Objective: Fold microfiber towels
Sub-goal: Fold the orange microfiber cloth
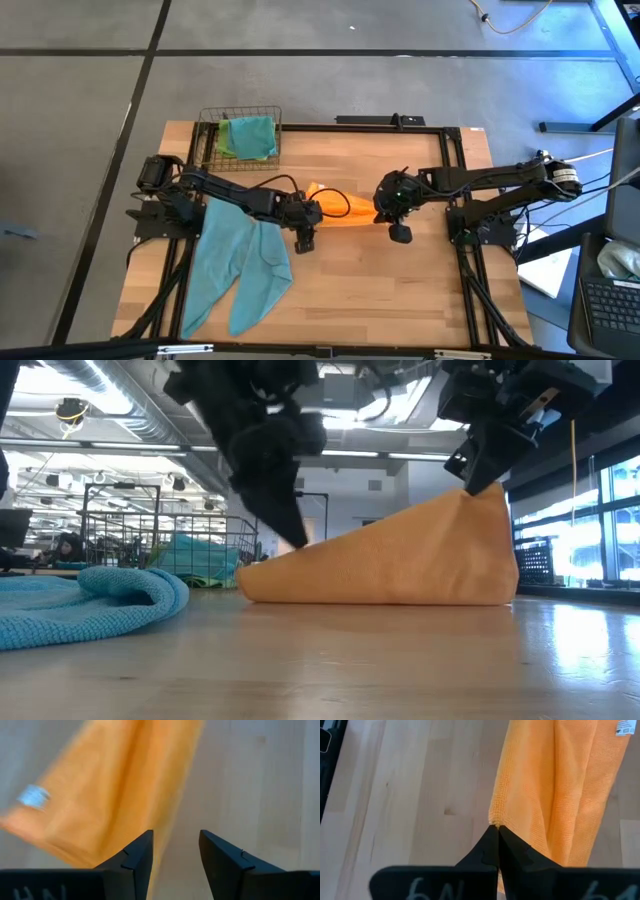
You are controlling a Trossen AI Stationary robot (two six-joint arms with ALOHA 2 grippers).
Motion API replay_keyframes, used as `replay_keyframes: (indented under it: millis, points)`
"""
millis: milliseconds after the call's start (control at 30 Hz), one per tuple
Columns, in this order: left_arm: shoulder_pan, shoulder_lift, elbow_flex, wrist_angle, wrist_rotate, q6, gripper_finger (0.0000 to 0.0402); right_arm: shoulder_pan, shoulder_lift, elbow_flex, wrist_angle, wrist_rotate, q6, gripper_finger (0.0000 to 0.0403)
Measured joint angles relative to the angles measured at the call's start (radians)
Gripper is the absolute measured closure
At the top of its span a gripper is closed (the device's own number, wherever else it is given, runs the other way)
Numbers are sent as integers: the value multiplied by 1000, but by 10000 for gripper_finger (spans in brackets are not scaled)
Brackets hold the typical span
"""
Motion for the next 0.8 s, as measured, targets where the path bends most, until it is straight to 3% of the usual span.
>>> replay_keyframes:
  millis: [100,300,800]
  points:
    - [-1,0,9,0,-45,4,250,0,0,0,-2,0,-7,399]
    - [-1,46,5,-71,9,52,250,0,0,0,-6,-7,-32,399]
    - [36,86,5,-204,-15,28,251,0,-2,0,-27,-11,-24,399]
